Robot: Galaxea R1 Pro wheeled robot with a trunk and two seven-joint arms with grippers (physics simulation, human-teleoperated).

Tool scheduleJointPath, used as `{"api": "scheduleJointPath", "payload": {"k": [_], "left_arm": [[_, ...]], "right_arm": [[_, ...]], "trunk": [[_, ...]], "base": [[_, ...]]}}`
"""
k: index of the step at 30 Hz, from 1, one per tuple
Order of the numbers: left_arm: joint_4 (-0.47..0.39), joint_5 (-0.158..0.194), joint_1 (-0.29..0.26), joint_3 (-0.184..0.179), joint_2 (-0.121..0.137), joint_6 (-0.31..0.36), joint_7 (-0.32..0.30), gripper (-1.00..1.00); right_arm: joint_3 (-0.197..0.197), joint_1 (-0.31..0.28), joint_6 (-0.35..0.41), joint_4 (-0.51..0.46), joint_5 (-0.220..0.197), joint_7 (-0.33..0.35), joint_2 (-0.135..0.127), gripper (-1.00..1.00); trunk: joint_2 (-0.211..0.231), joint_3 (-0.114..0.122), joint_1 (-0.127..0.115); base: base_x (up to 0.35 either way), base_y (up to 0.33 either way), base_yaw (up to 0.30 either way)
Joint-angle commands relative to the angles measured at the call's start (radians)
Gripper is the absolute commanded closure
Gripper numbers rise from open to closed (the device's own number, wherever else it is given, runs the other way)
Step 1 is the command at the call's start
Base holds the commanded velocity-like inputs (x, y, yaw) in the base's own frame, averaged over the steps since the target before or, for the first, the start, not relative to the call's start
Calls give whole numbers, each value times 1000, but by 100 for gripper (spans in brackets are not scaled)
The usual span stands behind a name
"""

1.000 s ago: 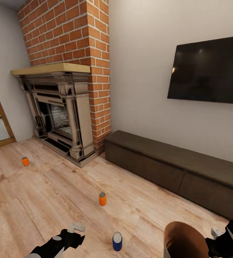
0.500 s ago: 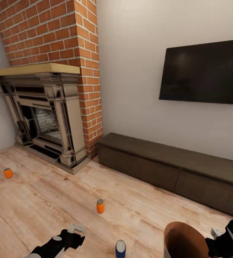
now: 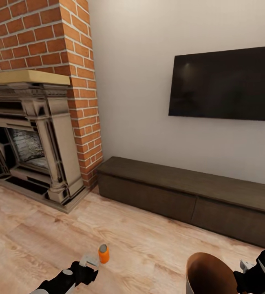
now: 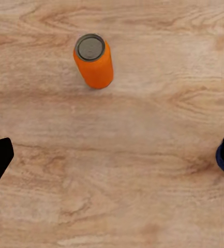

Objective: Put the three can of soda from the living room inside the tash can in the kitchen.

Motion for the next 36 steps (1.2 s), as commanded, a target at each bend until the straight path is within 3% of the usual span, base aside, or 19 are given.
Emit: {"api": "scheduleJointPath", "payload": {"k": [1,10,14,21,26,36], "left_arm": [[0,0,0,-1,0,0,0,-100],[1,-2,0,-14,-2,5,0,-100],[1,0,0,-72,-2,21,-1,-100],[1,-1,0,-101,-6,24,1,-100],[2,0,0,-153,-18,25,4,-100],[2,0,0,-164,-21,25,6,-100]], "right_arm": [[-6,0,8,0,-20,6,0,100],[-6,0,8,0,-20,5,0,100],[-6,0,8,0,-19,5,-1,100],[-6,0,8,0,-19,5,0,100],[-6,0,8,0,-19,5,-2,100],[-6,0,8,0,-19,5,-2,100]], "trunk": [[0,1,0],[0,9,0],[0,12,0],[0,14,0],[0,14,0],[0,14,0]], "base": [[323,0,-236],[306,-91,-214],[179,-80,-121],[41,-136,-28],[5,-266,-3],[0,-283,0]]}}
